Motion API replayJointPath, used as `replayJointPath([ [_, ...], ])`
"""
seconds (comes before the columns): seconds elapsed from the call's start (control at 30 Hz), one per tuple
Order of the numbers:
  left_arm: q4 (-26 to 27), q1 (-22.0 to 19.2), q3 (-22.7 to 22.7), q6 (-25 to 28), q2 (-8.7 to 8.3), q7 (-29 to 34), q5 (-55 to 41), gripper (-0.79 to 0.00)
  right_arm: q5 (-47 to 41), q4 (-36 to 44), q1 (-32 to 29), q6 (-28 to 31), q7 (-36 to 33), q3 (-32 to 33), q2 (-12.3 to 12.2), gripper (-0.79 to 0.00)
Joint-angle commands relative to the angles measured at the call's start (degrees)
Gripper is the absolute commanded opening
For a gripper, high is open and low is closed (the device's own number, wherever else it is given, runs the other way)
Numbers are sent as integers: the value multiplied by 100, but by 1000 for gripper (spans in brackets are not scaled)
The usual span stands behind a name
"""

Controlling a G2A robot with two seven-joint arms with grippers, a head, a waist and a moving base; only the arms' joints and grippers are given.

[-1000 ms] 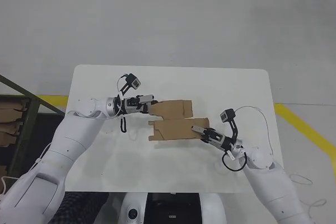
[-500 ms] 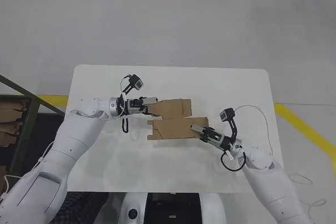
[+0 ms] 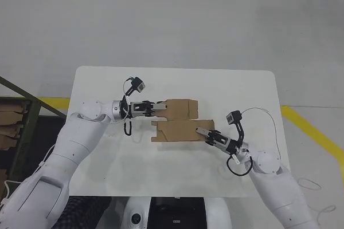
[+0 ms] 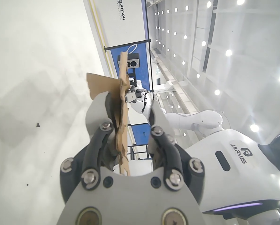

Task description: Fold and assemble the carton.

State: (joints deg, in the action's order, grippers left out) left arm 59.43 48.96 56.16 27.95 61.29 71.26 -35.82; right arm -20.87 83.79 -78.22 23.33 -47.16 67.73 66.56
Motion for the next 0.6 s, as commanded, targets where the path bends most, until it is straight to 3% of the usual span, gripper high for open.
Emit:
replayJointPath([
  [0.0, 2, 9, 9, -15, 4, -21, 26, -785, 23, 28, -8, -13, 6, 2, -3, -785],
  [0.2, 16, 23, 35, -28, 17, -66, 121, -785, 69, 107, -21, -58, 24, -4, -10, -785],
  [0.23, 18, 26, 41, -30, 19, -67, 126, -785, 80, 116, -21, -57, 28, -2, -11, -751],
  [0.27, 21, 28, 47, -34, 21, -66, 130, -785, 82, 122, -26, -52, 42, 2, -12, -539],
  [0.3, 22, 30, 57, -36, 23, -71, 129, -785, 73, 126, -34, -44, 65, 14, -14, 0],
  [0.57, 63, 71, 155, -123, 38, 213, -212, -785, -92, -15, -221, 174, 200, 530, -98, 0],
])
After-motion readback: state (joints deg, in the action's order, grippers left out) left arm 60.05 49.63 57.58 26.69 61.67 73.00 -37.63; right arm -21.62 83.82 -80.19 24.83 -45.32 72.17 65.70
